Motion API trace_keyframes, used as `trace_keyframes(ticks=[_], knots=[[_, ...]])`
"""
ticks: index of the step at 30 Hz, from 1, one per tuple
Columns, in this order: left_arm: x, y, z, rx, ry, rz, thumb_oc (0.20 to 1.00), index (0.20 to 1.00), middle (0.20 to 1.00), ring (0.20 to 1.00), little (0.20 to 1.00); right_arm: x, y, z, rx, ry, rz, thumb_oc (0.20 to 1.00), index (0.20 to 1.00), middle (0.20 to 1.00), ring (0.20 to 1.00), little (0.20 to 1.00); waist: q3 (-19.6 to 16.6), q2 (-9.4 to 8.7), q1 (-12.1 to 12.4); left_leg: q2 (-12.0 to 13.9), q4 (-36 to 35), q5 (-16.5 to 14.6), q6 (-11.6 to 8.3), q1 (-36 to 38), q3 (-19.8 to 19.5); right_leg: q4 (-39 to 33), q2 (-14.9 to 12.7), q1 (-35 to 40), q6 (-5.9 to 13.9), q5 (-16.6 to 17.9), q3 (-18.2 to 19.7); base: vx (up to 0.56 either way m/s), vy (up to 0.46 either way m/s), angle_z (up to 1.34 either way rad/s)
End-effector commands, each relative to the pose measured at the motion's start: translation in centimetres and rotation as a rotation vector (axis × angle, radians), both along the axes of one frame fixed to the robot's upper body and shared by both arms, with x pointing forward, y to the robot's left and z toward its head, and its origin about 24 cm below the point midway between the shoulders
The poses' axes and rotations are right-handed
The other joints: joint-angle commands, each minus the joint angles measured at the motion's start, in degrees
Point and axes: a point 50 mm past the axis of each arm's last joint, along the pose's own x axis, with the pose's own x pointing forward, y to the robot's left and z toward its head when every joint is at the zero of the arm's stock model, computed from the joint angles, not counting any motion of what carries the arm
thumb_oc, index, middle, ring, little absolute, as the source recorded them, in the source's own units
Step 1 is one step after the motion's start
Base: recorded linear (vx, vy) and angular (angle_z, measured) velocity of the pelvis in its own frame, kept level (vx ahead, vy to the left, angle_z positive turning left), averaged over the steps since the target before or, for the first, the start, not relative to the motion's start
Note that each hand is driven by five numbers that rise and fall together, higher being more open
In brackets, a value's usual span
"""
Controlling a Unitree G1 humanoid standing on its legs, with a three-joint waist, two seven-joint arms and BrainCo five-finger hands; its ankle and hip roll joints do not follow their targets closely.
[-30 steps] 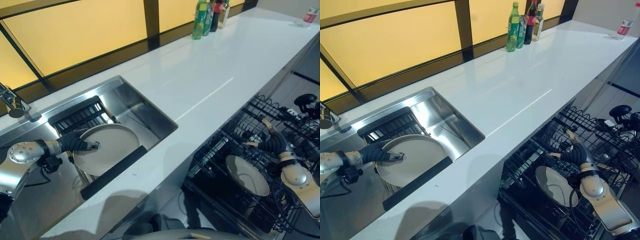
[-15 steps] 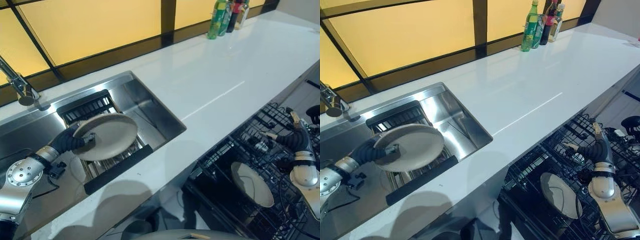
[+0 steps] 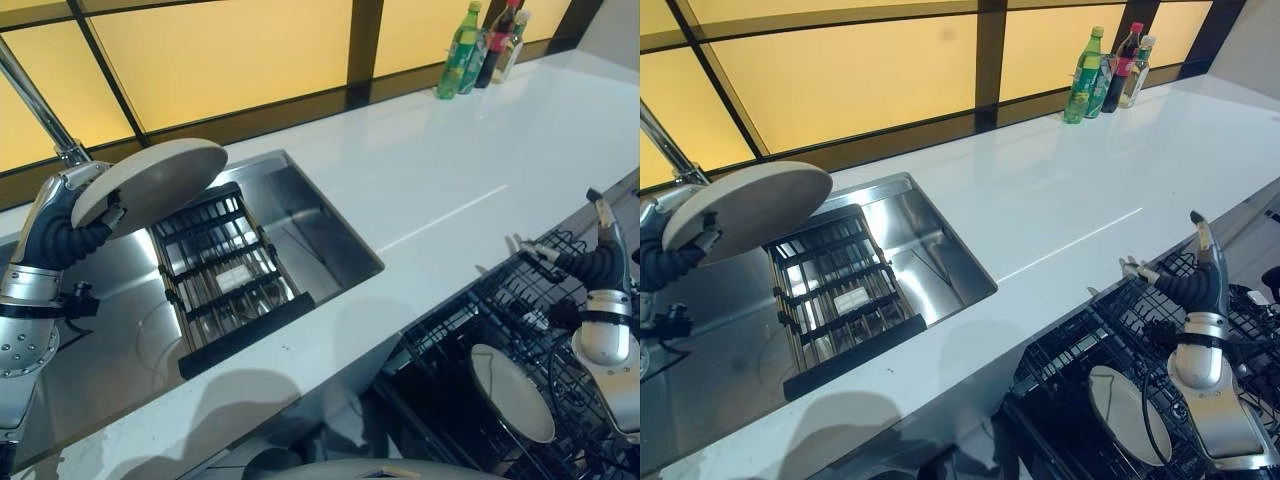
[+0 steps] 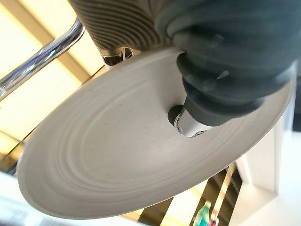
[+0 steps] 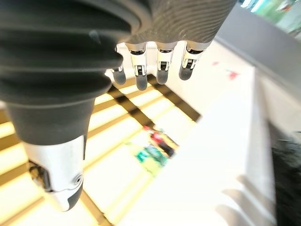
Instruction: Pick up plates and place into dishwasher.
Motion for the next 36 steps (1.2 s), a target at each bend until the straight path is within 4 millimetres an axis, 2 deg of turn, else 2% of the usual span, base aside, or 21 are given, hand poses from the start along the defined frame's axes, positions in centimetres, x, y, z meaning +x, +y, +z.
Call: trace_keyframes(ticks=[1,10,16,23,27,36], knots=[[0.0,-1.9,3.3,0.008,-0.234,-0.108,0.2,0.2,0.2,0.2,0.2,1.1,2.4,5.5,-0.13,-0.243,0.152,1.0,1.0,1.0,1.0,1.0,-4.63,0.97,1.37,4.73,0.26,-0.99,-4.64,-0.96,-1.74,8.25,-2.86,-8.75,4.22,1.19,-0.78,-0.12,-0.053,0.14],[1.9,-6.7,4.4,0.022,-0.25,-0.36,0.2,0.2,0.2,0.2,0.2,2.0,7.1,8.9,-0.176,-0.384,0.423,1.0,1.0,1.0,1.0,1.0,-5.73,1.32,1.41,4.53,-0.59,-0.21,-4.55,-1.24,-2.11,8.75,-1.55,-8.79,3.2,0.65,-1.39,-0.1,-0.045,0.1],[2.9,-9.9,4.9,0.025,-0.246,-0.528,0.2,0.2,0.2,0.2,0.2,2.7,10.7,9.2,-0.209,-0.368,0.642,1.0,1.0,1.0,1.0,1.0,-6.48,1.47,1.27,4.37,-1.07,-0.12,-4.38,-1.11,-2.19,8.53,-1.09,-8.29,2.72,0.21,-1.65,-0.06,-0.04,0.07],[3.1,-13.6,5.2,0.072,-0.236,-0.711,0.2,0.2,0.2,0.2,0.2,2.8,14.4,9.3,-0.307,-0.338,0.826,1.0,1.0,1.0,1.0,1.0,-6.9,1.61,1.24,4.02,-1.43,0.22,-4.26,-1.33,-2.25,8.49,-0.82,-8.21,2.42,0.21,-1.99,-0.04,-0.024,0.07],[3.1,-14.4,5.2,0.087,-0.22,-0.757,0.2,0.2,0.2,0.2,0.2,2.7,15.3,9.2,-0.336,-0.311,0.885,1.0,1.0,1.0,1.0,1.0,-7.03,1.61,1.14,3.79,-1.47,0.18,-4.08,-1.19,-2.41,8.62,-0.93,-8.08,2.45,0.2,-2.0,-0.02,-0.013,0.06],[3.0,-14.8,4.9,0.041,-0.182,-0.803,0.2,0.2,0.2,0.2,0.2,2.1,17.2,8.1,-0.336,-0.256,0.989,1.0,1.0,1.0,1.0,1.0,-6.96,1.51,1.66,3.12,-0.98,0.1,-3.59,-1.39,-3.25,9.1,-1.29,-8.14,2.55,0.29,-2.0,0.0,0.0,0.0]])
